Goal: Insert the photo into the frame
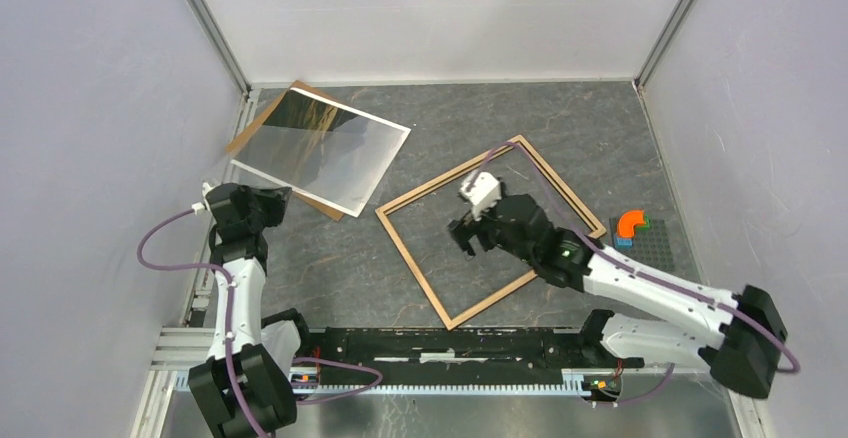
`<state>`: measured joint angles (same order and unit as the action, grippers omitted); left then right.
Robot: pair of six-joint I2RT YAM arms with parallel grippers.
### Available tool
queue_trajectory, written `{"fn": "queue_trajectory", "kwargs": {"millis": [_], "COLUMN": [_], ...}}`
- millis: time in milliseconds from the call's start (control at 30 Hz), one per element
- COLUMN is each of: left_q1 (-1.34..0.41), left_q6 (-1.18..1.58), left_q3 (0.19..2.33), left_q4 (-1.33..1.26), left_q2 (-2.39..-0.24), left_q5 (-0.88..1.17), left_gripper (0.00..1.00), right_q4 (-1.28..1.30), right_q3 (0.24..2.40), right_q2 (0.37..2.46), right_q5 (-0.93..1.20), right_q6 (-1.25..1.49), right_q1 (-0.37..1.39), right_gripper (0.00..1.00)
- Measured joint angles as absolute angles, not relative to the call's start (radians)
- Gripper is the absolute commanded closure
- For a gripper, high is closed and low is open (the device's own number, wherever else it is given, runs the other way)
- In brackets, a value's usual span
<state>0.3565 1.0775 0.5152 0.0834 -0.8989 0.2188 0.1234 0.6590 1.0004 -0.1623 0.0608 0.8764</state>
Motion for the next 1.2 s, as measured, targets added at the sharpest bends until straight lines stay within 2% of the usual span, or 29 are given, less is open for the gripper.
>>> {"fn": "queue_trajectory", "kwargs": {"millis": [267, 433, 633, 800, 1033, 1200], "left_q1": [0.356, 0.356, 0.356, 0.356, 0.356, 0.356], "left_q6": [1.034, 1.007, 0.986, 0.978, 0.963, 0.951], "left_q3": [0.517, 0.525, 0.546, 0.558, 0.563, 0.568], "left_q4": [0.193, 0.239, 0.264, 0.27, 0.282, 0.292], "left_q2": [-0.843, -0.827, -0.82, -0.82, -0.82, -0.82], "left_q5": [0.257, 0.271, 0.276, 0.296, 0.317, 0.326], "left_gripper": [0.98, 0.98, 0.98, 0.98, 0.98, 0.98], "right_q4": [0.097, 0.09, 0.113, 0.077, 0.026, 0.007], "right_q3": [1.008, 1.292, 1.552, 1.597, 1.603, 1.636], "right_q2": [1.374, 1.683, 1.91, 1.998, 2.059, 2.108], "right_q5": [-0.381, -0.486, -0.567, -0.629, -0.65, -0.656], "right_q6": [-0.105, -0.257, -0.382, -0.477, -0.538, -0.573], "right_q1": [1.192, 1.264, 1.284, 1.29, 1.279, 1.266], "right_gripper": [0.02, 0.02, 0.02, 0.02, 0.13, 0.16]}}
